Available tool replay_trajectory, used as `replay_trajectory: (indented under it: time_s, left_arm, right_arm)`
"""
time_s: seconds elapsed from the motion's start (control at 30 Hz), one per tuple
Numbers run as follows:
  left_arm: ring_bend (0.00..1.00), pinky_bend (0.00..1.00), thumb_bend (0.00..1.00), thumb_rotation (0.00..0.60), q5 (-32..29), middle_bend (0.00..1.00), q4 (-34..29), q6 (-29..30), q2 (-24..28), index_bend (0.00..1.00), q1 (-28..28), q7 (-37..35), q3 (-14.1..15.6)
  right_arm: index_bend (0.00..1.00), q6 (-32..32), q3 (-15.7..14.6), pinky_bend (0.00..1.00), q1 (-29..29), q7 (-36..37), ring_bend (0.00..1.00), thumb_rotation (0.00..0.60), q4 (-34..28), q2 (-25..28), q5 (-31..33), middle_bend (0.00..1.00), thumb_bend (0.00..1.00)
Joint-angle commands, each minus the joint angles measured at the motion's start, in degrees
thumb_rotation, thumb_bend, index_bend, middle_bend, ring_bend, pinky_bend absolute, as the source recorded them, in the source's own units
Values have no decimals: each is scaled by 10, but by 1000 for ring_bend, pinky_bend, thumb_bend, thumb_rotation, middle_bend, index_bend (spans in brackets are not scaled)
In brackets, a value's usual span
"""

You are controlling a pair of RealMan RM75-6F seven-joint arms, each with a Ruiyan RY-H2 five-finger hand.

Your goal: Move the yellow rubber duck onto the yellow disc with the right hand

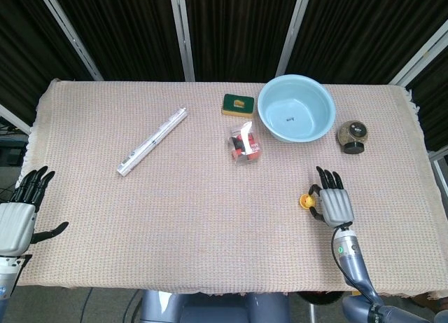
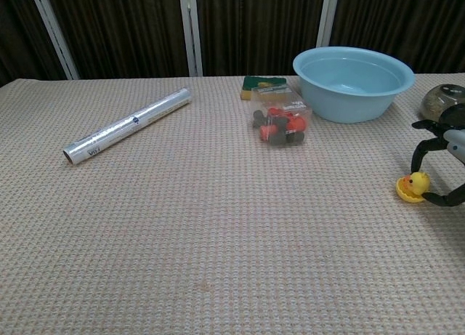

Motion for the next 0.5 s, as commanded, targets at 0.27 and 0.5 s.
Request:
replay_trajectory:
  time_s: [0.27, 0.5]
  left_arm:
    - [0, 225, 0, 600, -1, 0, 0, 0, 0, 0, -1, 0, -1]
    - [0, 225, 0, 600, -1, 0, 0, 0, 0, 0, -1, 0, -1]
  right_arm:
    - [470, -2, -4, 0, -1, 1, 0, 600, -1, 2, -4, 0, 269]
    - [442, -2, -6, 0, -1, 4, 0, 600, -1, 3, -9, 0, 268]
